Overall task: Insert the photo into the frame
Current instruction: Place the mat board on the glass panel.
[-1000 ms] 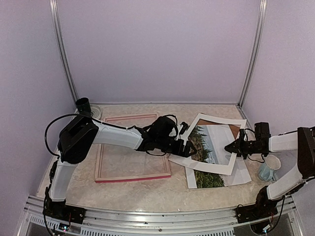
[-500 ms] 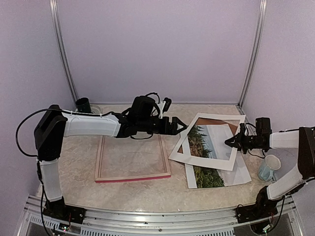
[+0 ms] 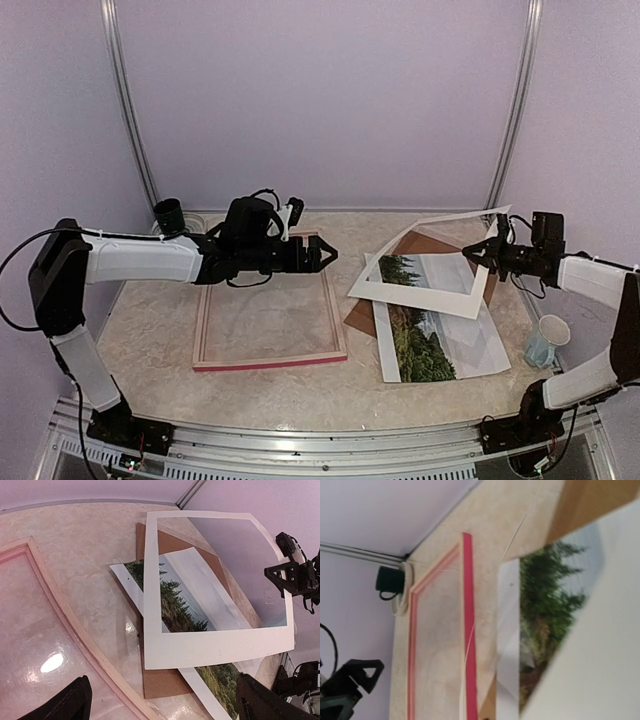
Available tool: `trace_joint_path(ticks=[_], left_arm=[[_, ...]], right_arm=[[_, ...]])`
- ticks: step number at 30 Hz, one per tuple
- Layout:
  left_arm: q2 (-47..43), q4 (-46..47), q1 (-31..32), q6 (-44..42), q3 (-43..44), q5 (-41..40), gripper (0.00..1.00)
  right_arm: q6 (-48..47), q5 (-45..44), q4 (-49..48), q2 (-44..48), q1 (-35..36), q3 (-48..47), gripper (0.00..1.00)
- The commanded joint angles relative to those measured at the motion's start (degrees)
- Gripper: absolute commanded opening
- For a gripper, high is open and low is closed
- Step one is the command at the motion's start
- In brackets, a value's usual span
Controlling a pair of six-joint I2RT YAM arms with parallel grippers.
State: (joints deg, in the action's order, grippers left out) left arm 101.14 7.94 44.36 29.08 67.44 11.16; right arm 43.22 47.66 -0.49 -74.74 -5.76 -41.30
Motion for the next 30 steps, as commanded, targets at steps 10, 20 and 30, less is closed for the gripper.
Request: trace_joint_path(ticks=[10, 20, 30], left_arm=[[-13.06, 0.01, -8.77, 1.81, -15.90, -6.78, 0.99], [-22.58, 1.81, -14.87, 5.78, -28.02, -10.37, 0.99], [-30.02, 2.46, -20.58, 9.74, -36.40, -13.59, 0.99]], right_arm=[[4.53, 1.76, -5.75, 0.76, 3.51, -6.74, 0.00], [4.94, -0.03, -8.10, -4.70, 12.50, -12.88, 0.00], [3.73, -0.74, -7.94, -13.57, 20.95, -22.32, 0.00]])
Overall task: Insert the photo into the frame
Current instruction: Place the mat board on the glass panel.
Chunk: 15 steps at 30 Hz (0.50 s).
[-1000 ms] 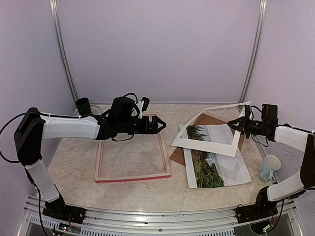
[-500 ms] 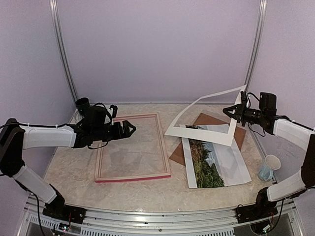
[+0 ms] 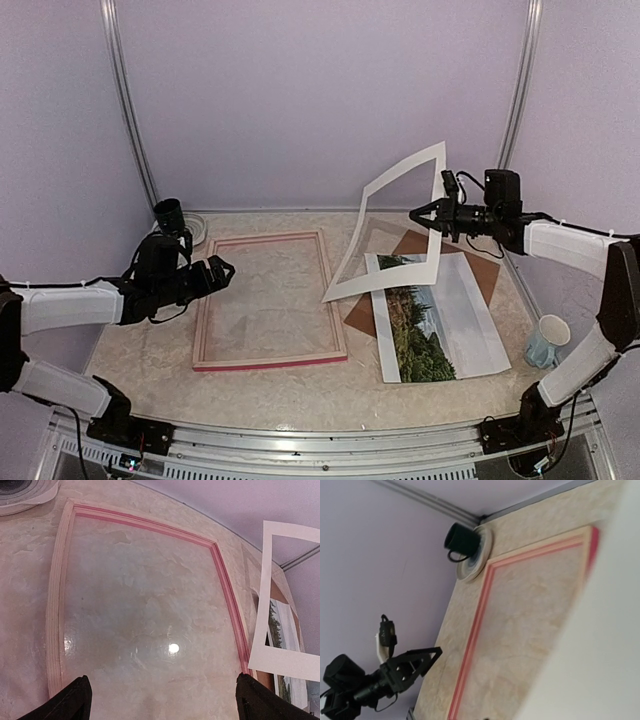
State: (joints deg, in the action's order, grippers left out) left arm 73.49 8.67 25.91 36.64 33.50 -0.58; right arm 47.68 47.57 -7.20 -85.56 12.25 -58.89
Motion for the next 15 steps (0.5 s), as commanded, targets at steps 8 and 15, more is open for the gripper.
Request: trace_joint_path(ticks=[8, 15], left_arm=[[-3.53, 1.27, -3.58, 2.78, -4.64, -5.19, 0.99], [-4.61, 2.48, -6.72, 4.26, -7.79, -7.59, 0.99]], right_arm=[[-1.44, -0.78, 1.65, -8.76, 10.40, -17.66, 0.00], [0.17, 2.85, 0.69, -12.16, 14.97, -25.46, 0.00]])
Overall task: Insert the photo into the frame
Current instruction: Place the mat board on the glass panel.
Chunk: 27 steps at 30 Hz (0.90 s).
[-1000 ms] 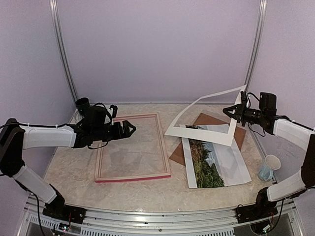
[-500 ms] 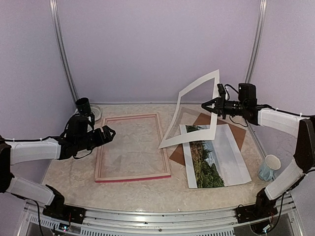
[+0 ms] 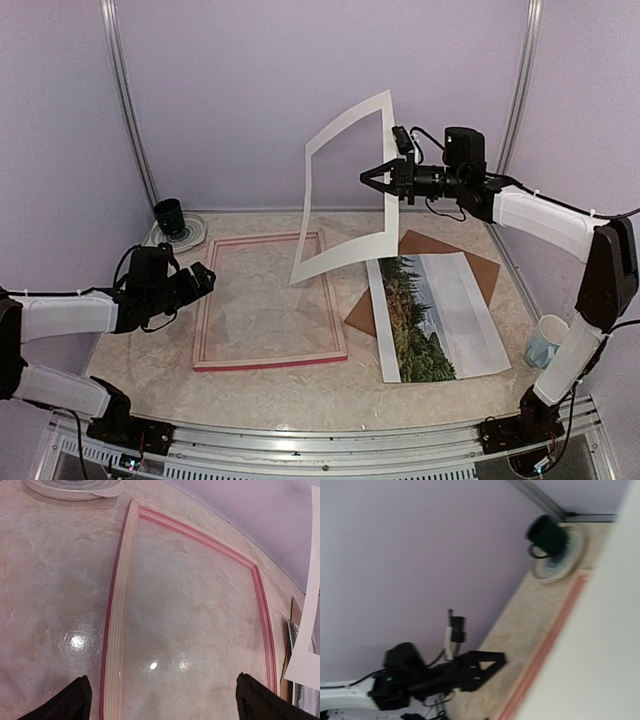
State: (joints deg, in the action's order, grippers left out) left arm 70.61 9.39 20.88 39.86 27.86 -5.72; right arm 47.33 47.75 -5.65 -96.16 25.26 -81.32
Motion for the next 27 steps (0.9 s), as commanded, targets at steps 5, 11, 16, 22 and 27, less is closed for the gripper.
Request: trace_joint_path(ticks=[5, 11, 16, 22, 27], left_arm=[[-2.01, 4.70, -3.54, 1.60, -4.42, -1.46, 0.99], [1.20, 11.62, -4.81, 0.43, -6.91, 1.61, 0.99], [3.55, 17.33, -5.33, -1.29, -8.59, 4.90, 0.99], [2.86, 20.64, -5.98, -3.98, -9.50, 6.89, 0.99], [2.68, 22.73, -6.33, -4.86, -10.74, 7.42, 0.99]], right_arm=[[2.09, 4.17, -2.60, -3.32, 3.03, -1.27, 0.00], [1.68, 2.64, -3.09, -7.60, 3.12, 5.57, 0.00], [1.19, 2.48, -3.58, -13.14, 3.39, 7.77, 0.00], [-1.24, 1.44, 0.50, -18.15, 3.59, 7.33, 0.00], [-3.93, -0.30, 4.69, -19.38, 3.66, 6.19, 0.00]])
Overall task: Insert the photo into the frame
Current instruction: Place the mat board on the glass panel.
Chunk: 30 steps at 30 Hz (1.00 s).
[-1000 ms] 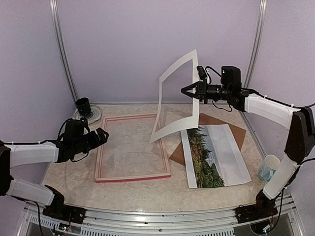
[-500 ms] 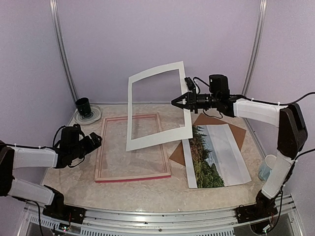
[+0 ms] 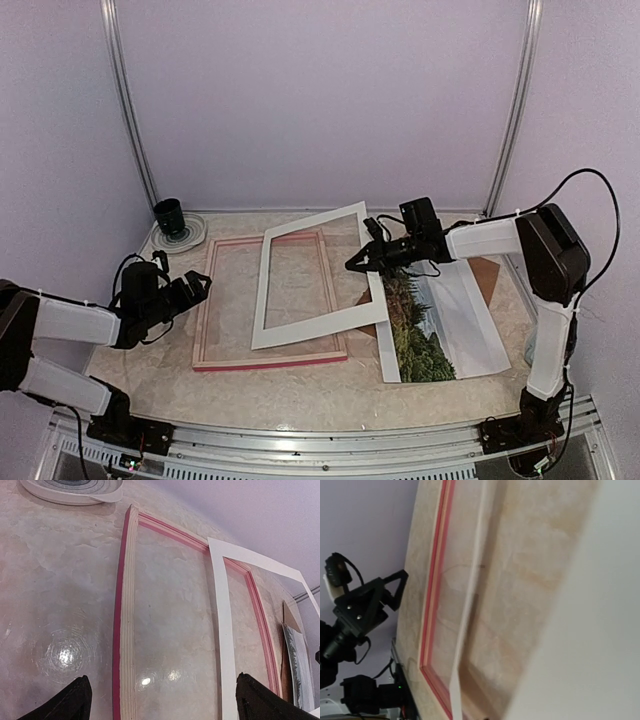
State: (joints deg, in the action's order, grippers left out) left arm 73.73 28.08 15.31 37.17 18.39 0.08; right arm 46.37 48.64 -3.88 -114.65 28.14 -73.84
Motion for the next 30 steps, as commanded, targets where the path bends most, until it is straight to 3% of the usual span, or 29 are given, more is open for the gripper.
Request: trace_joint_path(ticks=[1, 20, 30], left_arm=[[-0.29, 4.56, -0.87, -2.25, -1.48, 1.66, 0.99], [3.70, 9.39, -3.36, -0.84, -2.92, 5.92, 0.99], [5.05, 10.71, -3.36, -0.46, -3.02, 7.76, 0.99]], right_arm=[[-3.10, -1.18, 3.11, -1.04, 0.82, -1.37, 0.00], [-6.06, -1.13, 7.60, -1.93, 2.36, -1.57, 0.03], [-5.67, -1.74, 8.50, -4.18, 2.78, -4.17, 0.10]])
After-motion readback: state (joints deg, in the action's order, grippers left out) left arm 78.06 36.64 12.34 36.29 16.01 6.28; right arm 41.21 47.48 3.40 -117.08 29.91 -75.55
